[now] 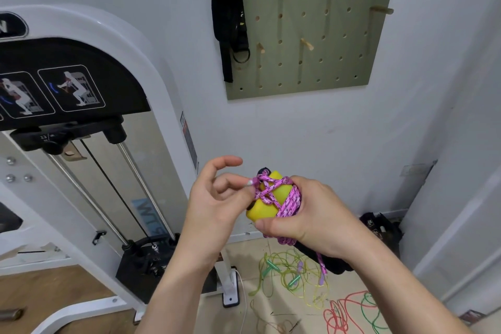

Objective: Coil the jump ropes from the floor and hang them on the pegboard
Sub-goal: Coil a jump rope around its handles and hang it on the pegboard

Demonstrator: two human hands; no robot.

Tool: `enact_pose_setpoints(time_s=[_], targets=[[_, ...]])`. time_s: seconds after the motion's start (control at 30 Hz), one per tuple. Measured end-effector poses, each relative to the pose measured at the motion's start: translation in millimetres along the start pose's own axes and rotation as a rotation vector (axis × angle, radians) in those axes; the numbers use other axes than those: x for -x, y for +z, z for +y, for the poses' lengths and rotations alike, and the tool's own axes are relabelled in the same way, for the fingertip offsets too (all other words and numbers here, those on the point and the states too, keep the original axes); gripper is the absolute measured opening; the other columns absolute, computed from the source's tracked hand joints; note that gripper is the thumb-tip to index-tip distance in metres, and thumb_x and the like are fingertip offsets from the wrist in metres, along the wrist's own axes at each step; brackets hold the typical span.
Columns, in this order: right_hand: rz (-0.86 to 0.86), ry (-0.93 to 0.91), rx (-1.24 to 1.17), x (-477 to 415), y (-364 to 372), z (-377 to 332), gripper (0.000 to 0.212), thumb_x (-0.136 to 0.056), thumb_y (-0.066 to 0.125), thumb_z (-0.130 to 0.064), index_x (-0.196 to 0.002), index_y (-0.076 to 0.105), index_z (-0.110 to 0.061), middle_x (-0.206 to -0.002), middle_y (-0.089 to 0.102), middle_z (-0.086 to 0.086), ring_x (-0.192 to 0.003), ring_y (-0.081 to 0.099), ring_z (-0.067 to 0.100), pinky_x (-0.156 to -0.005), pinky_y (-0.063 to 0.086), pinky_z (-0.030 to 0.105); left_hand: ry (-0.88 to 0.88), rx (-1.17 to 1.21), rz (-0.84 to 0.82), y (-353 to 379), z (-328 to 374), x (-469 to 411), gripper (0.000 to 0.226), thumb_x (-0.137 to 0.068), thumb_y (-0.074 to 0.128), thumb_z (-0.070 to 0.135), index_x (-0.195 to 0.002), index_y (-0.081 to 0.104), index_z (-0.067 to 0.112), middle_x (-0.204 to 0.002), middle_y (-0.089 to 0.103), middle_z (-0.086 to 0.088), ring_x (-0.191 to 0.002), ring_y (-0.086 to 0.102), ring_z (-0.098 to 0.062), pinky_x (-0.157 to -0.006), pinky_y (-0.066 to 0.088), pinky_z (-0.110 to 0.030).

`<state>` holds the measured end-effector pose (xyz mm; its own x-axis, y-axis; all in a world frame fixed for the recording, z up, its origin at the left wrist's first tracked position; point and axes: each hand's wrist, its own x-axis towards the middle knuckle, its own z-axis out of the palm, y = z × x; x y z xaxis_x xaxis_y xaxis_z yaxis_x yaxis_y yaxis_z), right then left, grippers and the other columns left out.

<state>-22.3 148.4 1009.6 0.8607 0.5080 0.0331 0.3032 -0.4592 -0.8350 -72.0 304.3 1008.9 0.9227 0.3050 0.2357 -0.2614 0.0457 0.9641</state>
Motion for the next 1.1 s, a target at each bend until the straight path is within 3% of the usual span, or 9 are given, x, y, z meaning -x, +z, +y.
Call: enact_pose_setpoints(time_s=[0.13,0.27,0.33,0.43,0.7,0.8,0.9,1.0,1.1], targets=[[0.031,0.014,0.011,-3.1,5.1,4.5,0.047,-0.054,0.076,-0.057,-0.088,0.061,-0.027,-0.071,0.072,-0.006,-0.065,0.068,0.011,-0.069,0.057,0.041,-0.133,0.212,-0.019,-1.5,-9.8,-1.2,0.055,-0.071,0.073,0.008,-0.123,0.055,0.015,-0.089,0.069,-0.011,-0.082,0.064,-0.021,-0.071,0.052,-0.028],[0.209,0.033,0.169,-3.7,11.3,5.9,0.048,-0.055,0.067,-0.065,-0.084,0.055,-0.028,-0.071,0.068,-0.009,-0.069,0.064,0.009,-0.065,0.055,0.037,-0.065,0.023,0.012,6.7,-16.3,3.1,0.068,-0.058,0.082,0.024,-0.12,0.057,0.031,-0.105,0.061,-0.003,-0.103,0.059,-0.01,-0.083,0.049,-0.02],[0.288,0.03,0.239,-5.0,14.2,5.7,0.049,-0.057,0.063,-0.066,-0.086,0.052,-0.029,-0.072,0.066,-0.009,-0.071,0.063,0.012,-0.065,0.054,0.037,-0.018,-0.075,0.082,12.5,-18.7,5.8,0.062,-0.059,0.077,0.021,-0.116,0.056,0.033,-0.104,0.056,0.001,-0.095,0.054,-0.001,-0.08,0.045,-0.011],[0.356,0.019,0.318,-6.7,17.7,4.6,0.047,-0.063,0.062,-0.065,-0.09,0.048,-0.03,-0.073,0.064,-0.009,-0.071,0.062,0.015,-0.064,0.052,0.036,-0.015,-0.082,0.168,21.2,-23.2,5.9,0.05,-0.061,0.069,0.02,-0.109,0.058,0.03,-0.094,0.048,0.002,-0.081,0.047,-0.004,-0.069,0.042,-0.006],[0.4,0.003,0.368,-8.7,24.4,2.1,0.056,-0.061,0.045,-0.075,-0.09,0.045,-0.028,-0.072,0.062,-0.009,-0.07,0.06,0.019,-0.058,0.046,0.033,-0.01,-0.056,0.265,31.6,-33.5,-2.3,0.039,-0.066,0.072,0.02,-0.104,0.06,0.023,-0.09,0.044,-0.004,-0.076,0.046,-0.003,-0.067,0.043,-0.006],[0.417,0.017,0.363,-10.4,24.5,3.0,0.05,-0.067,0.056,-0.071,-0.091,0.046,-0.028,-0.073,0.062,-0.009,-0.071,0.061,0.018,-0.059,0.047,0.033,-0.021,0.009,0.232,30.5,-36.2,-4.5,0.03,-0.079,0.073,0.005,-0.104,0.063,0.019,-0.087,0.044,-0.012,-0.08,0.047,-0.011,-0.07,0.046,-0.01],[0.421,0.028,0.375,-10.9,25.8,4.7,0.046,-0.07,0.061,-0.066,-0.091,0.045,-0.029,-0.073,0.061,-0.009,-0.067,0.055,0.018,-0.056,0.04,0.033,-0.042,0.043,0.198,29.9,-41.8,-6.6,0.029,-0.074,0.07,0.015,-0.1,0.067,0.028,-0.095,0.049,-0.019,-0.078,0.046,-0.024,-0.073,0.05,-0.025],[0.405,0.05,0.411,-10.6,27.1,4.0,0.047,-0.071,0.058,-0.066,-0.092,0.043,-0.027,-0.077,0.059,-0.008,-0.066,0.049,0.019,-0.055,0.036,0.033,-0.052,-0.01,0.292,35.6,-44.9,-6.5,0.026,-0.072,0.061,0.018,-0.091,0.065,0.034,-0.093,0.051,-0.023,-0.071,0.046,-0.024,-0.062,0.046,-0.027],[0.414,0.073,0.485,-11.2,28.9,3.0,0.05,-0.073,0.053,-0.07,-0.094,0.04,-0.026,-0.085,0.058,-0.007,-0.072,0.056,0.024,-0.056,0.036,0.033,-0.065,-0.078,0.442,39.8,-48.6,-6.7,0.028,-0.076,0.059,0.004,-0.092,0.055,0.027,-0.077,0.054,-0.008,-0.061,0.048,-0.016,-0.053,0.042,-0.02]])
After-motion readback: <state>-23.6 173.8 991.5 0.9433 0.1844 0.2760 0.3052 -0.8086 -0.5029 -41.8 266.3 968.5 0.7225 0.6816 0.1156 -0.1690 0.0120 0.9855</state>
